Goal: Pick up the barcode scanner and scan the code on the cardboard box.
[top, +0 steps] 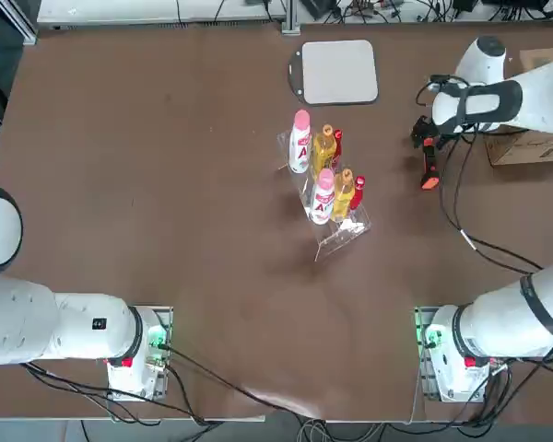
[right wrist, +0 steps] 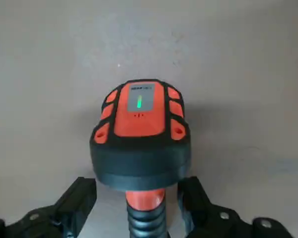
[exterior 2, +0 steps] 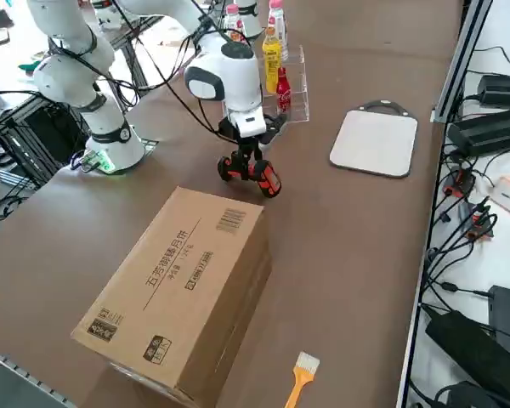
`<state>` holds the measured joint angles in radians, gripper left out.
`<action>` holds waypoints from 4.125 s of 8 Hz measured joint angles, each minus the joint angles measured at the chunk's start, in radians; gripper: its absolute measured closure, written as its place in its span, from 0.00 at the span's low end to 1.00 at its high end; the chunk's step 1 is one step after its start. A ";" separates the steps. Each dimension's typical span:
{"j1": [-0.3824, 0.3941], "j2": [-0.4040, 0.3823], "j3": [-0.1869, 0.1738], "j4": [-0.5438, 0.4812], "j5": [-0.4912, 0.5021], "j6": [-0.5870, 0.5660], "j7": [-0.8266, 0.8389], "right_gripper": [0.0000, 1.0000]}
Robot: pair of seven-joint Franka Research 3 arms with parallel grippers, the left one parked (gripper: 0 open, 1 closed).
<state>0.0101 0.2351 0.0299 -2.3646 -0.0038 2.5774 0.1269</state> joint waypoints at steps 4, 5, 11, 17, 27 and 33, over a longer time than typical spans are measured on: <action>-0.004 0.026 0.000 -0.023 0.000 0.068 -0.022 0.00; -0.012 0.033 0.000 -0.030 0.000 0.084 -0.036 0.00; -0.030 0.042 0.002 -0.032 0.000 0.086 -0.068 0.60; -0.031 -0.061 0.004 0.069 0.000 -0.136 -0.070 0.61; -0.415 -0.127 -0.014 0.563 -0.002 -0.704 -0.523 0.61; -0.480 0.034 -0.011 0.720 -0.002 -0.702 -0.700 0.61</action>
<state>-0.4697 0.2687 0.0185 -1.6443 -0.0056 1.8757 -0.5728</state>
